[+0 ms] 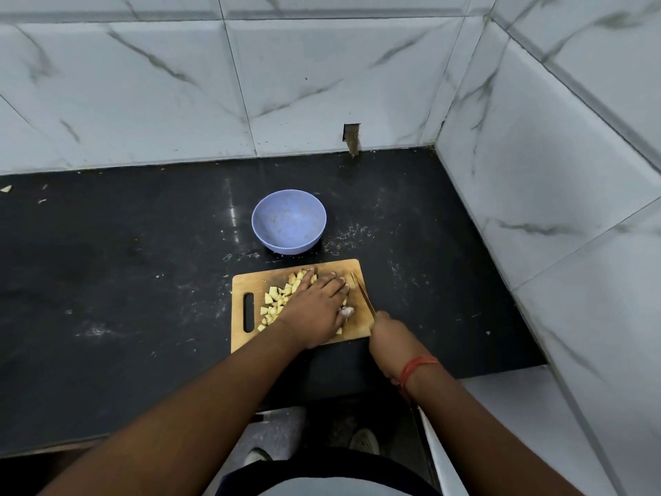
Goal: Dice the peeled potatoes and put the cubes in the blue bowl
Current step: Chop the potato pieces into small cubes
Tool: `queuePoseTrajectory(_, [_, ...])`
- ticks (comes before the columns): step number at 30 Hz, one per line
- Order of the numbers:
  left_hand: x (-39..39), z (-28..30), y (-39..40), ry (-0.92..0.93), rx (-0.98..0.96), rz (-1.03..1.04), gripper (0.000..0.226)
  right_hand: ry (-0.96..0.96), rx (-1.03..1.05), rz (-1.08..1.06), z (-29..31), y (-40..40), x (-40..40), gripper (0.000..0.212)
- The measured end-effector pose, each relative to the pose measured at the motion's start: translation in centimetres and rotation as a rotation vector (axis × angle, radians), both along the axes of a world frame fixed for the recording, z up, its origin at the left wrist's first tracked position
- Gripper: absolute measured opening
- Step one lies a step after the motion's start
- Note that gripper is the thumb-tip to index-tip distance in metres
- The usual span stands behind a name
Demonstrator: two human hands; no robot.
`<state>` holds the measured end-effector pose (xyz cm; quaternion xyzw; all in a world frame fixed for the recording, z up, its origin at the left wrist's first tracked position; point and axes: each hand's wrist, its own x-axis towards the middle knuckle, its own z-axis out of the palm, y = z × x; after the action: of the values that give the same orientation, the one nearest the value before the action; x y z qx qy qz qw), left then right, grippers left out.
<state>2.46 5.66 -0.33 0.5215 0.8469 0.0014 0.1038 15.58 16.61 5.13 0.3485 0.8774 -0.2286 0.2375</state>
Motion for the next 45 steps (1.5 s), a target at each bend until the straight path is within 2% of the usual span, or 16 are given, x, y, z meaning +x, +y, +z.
queuePoseTrajectory(4, [0.0, 0.1, 0.0, 0.009, 0.006, -0.003, 0.060, -0.027, 0.017, 0.017, 0.1, -0.3, -2.4, 0.038])
queuePoseTrajectory(11, [-0.2, 0.0, -0.1, 0.016, 0.002, -0.007, 0.059, -0.126, -0.016, -0.072, 0.1, -0.2, -4.7, 0.043])
queuePoseTrajectory(20, [-0.2, -0.2, -0.2, 0.032, 0.030, -0.018, 0.059, -0.121, 0.015, -0.073, -0.3, -0.6, -4.8, 0.034])
queuePoseTrajectory(32, [-0.3, -0.1, -0.2, 0.047, 0.026, -0.032, 0.059, -0.187, -0.043, -0.165, -0.7, -0.7, -7.2, 0.043])
queuePoseTrajectory(38, [-0.1, 0.1, 0.0, 0.064, 0.012, -0.023, 0.059, -0.218, 0.004, -0.101, -1.0, -0.6, -5.5, 0.038])
queuePoseTrajectory(42, [-0.1, 0.1, 0.0, 0.055, -0.010, -0.016, 0.060, -0.114, 0.054, 0.014, -1.5, -0.4, -1.3, 0.034])
queuePoseTrajectory(45, [-0.1, 0.2, -0.1, 0.032, -0.012, -0.014, 0.061, -0.100, 0.015, 0.054, -1.7, -0.2, 1.1, 0.030])
